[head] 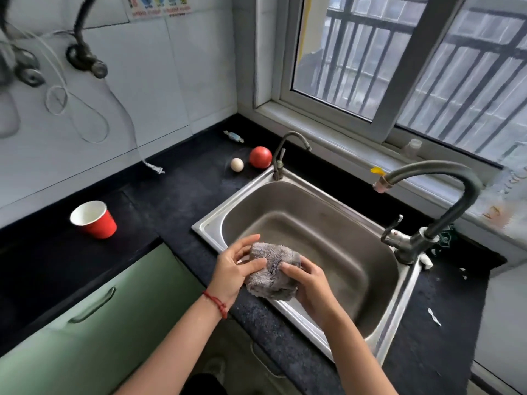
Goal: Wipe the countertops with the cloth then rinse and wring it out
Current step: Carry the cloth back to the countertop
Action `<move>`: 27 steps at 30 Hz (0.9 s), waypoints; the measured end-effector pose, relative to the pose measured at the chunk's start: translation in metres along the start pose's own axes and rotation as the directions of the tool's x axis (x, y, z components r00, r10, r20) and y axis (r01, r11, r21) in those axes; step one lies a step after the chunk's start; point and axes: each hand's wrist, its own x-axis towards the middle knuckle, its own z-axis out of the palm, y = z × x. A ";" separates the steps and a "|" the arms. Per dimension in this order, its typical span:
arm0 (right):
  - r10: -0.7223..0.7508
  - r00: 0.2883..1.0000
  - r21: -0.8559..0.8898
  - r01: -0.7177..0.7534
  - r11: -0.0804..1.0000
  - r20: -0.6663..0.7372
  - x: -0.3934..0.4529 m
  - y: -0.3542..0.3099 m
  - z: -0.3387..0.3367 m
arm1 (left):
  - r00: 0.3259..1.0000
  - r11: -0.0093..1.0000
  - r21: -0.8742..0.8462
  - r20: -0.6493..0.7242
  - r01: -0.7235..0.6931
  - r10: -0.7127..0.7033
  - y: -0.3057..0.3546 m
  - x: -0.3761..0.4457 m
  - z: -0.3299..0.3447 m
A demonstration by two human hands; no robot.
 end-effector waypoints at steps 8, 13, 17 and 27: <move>0.101 0.989 -0.354 -0.133 0.926 -0.106 0.033 0.058 0.082 | 0.933 0.777 0.612 -0.345 0.146 0.097 -0.036 -0.042 -0.123; 0.145 0.989 -0.611 -0.126 0.782 -0.019 0.044 0.121 0.136 | 0.864 0.550 0.719 -0.503 0.424 -0.008 -0.063 -0.125 -0.240; 0.221 0.974 -0.743 -0.119 0.659 0.039 0.038 0.172 0.185 | 0.733 0.576 0.544 -0.664 0.611 -0.150 -0.089 -0.209 -0.320; 0.247 0.957 -0.796 -0.028 0.604 0.153 0.010 0.254 0.340 | 0.516 0.697 0.244 -0.831 0.674 -0.208 -0.100 -0.356 -0.475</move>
